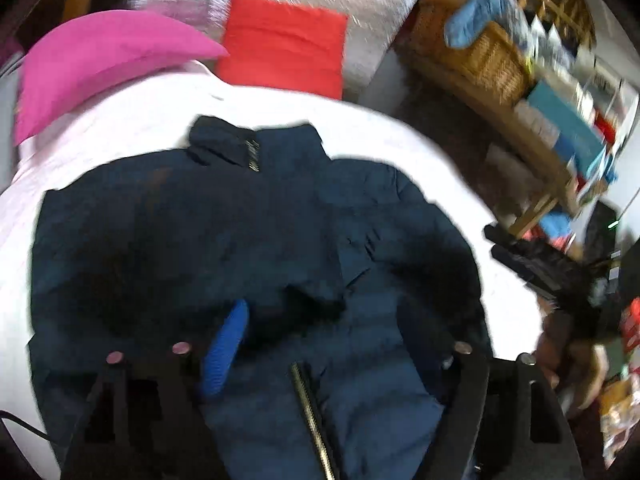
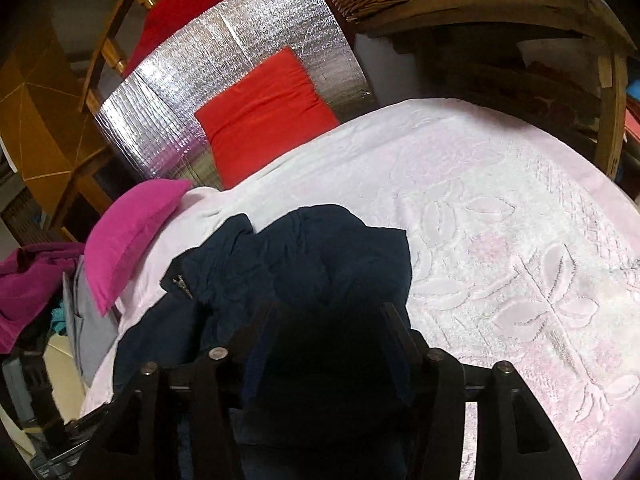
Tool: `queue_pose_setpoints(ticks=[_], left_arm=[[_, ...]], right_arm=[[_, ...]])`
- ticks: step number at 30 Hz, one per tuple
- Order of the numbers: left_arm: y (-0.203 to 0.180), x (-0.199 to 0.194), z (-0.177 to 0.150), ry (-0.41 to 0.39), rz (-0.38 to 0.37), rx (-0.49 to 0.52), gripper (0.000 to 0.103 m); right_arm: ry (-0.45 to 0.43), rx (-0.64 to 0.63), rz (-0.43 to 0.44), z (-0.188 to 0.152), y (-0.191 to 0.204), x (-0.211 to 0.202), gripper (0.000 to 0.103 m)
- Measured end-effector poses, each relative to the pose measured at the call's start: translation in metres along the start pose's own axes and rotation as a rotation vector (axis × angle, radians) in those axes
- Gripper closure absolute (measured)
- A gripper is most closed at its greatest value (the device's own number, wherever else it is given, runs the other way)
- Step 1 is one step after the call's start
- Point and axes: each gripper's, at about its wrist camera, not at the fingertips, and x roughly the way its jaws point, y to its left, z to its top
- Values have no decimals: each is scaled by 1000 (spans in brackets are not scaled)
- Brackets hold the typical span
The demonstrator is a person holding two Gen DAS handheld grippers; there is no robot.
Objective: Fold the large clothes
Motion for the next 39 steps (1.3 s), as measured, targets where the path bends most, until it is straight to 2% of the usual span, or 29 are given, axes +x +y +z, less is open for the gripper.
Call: queue_pose_setpoints(ticks=[2, 5, 7, 11, 14, 18, 21, 29, 34, 36, 39], left_arm=[[14, -25, -8, -32, 6, -41, 24], [56, -55, -18, -87, 77, -159, 24], [87, -67, -20, -109, 150, -254, 24], [128, -72, -26, -126, 286, -369, 26], [144, -63, -28, -82, 365, -402, 26], [148, -52, -29, -40, 378, -393, 36], [146, -42, -28, -13, 383, -378, 36], [136, -37, -30, 10, 410, -321, 40], [124, -25, -27, 10, 465, -253, 40], [120, -22, -27, 10, 494, -220, 40], [113, -20, -27, 3, 535, -174, 40]], right_arm=[[8, -44, 38, -1, 12, 1, 43], [19, -164, 100, -10, 44, 4, 37], [26, -260, 147, -21, 69, 4, 31], [20, -453, 204, -48, 118, 4, 22], [16, -595, 197, -71, 152, 12, 15], [24, -744, 116, -95, 186, 36, 15], [30, -765, 51, -100, 193, 56, 15], [68, -589, 13, -84, 173, 74, 17], [116, -231, 82, -49, 117, 78, 18], [136, -56, 118, -37, 84, 79, 18], [169, 108, 184, -32, 53, 81, 18]])
